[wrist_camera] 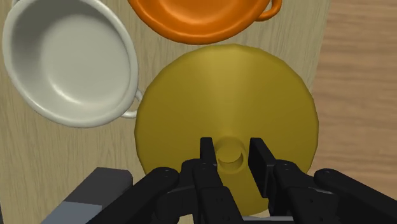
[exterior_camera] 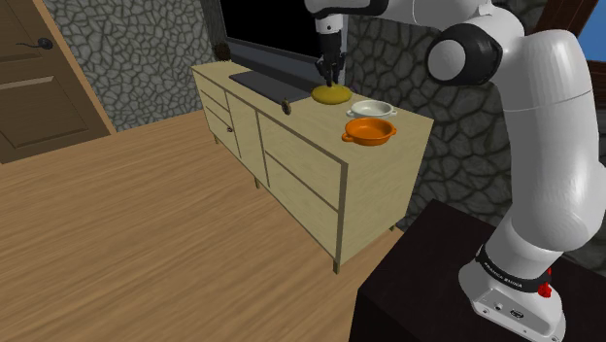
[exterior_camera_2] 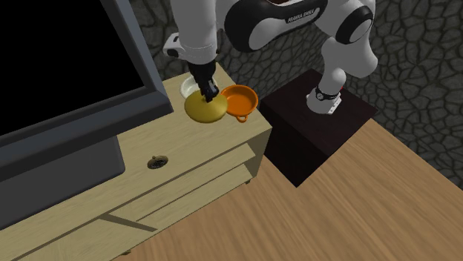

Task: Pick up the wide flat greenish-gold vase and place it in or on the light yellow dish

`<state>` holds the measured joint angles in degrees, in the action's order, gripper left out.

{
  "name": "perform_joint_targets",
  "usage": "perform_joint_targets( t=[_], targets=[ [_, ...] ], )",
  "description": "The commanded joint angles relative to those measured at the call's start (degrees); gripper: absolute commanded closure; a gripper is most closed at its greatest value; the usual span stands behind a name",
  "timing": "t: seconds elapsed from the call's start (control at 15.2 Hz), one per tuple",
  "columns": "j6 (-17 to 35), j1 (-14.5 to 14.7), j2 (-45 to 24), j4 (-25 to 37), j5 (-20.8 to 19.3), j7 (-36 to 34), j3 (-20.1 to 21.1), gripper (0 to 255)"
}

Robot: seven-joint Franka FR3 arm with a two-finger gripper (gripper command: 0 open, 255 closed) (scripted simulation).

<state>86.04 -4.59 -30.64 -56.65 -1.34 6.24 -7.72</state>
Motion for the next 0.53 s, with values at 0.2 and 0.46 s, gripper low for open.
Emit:
perform_joint_targets(
  t=[0.2,0.46],
  targets=[
    [-1.32,-3.41,1.32,0.33,0.28,4.41,-1.04,255],
    [-2.4,-7.08,1.55,1.55,0.74,8.99,-2.11,255]
  ],
)
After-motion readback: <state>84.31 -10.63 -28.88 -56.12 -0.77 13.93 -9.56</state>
